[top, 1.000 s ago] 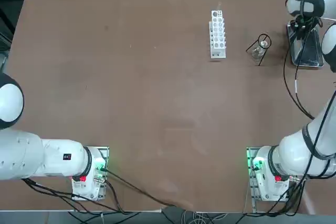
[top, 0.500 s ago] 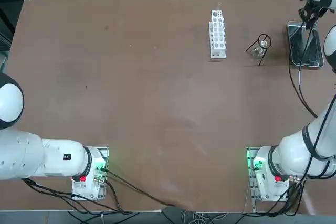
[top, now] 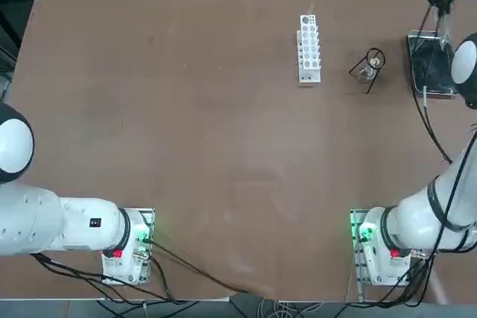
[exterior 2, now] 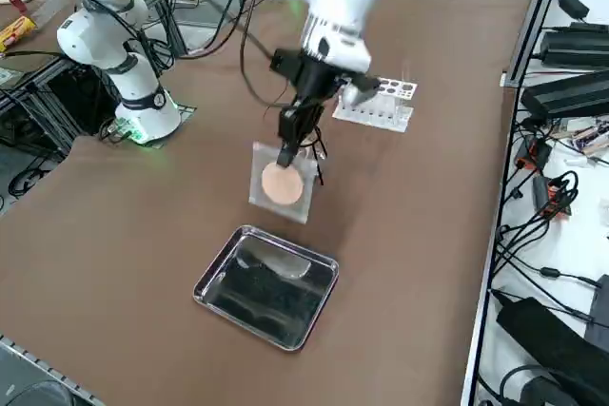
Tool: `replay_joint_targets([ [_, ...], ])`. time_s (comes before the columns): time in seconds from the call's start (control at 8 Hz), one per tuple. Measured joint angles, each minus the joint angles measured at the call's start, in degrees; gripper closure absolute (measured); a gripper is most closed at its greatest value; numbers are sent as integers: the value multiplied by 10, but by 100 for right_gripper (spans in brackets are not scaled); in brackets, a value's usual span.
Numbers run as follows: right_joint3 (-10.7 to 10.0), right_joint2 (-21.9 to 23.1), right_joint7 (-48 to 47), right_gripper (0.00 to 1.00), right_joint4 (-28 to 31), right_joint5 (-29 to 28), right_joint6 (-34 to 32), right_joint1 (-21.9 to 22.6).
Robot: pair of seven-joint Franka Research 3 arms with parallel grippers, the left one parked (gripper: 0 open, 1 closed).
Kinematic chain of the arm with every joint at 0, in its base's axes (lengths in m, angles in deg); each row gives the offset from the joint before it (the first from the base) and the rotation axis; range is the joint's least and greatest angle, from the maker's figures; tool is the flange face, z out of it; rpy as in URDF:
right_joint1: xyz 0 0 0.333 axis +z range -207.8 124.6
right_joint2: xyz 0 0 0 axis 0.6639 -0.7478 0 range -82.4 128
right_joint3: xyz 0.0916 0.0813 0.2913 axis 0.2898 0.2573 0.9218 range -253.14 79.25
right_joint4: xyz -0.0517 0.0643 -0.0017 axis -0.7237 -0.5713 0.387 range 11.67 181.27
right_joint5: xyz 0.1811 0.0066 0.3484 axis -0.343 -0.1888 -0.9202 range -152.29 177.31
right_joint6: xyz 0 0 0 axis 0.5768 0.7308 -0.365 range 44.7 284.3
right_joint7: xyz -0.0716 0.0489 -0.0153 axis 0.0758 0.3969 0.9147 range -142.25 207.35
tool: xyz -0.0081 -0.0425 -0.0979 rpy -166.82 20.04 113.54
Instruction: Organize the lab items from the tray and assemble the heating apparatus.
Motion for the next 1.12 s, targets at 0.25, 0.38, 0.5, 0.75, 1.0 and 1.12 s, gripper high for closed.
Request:
replay_joint_targets([
  [0.25, 1, 0, -13, 99, -14, 20, -32, 67],
  [0.38, 1, 0, -22, 99, -15, 43, -39, 98],
  [0.5, 2, -1, -36, 99, -15, 66, -44, 129],
  [0.75, 4, -11, -77, 99, -14, 130, -75, 189],
  [1.0, 5, -41, -140, 99, -14, 203, -138, 251],
  [1.12, 5, -56, -170, 99, -13, 220, -164, 276],
])
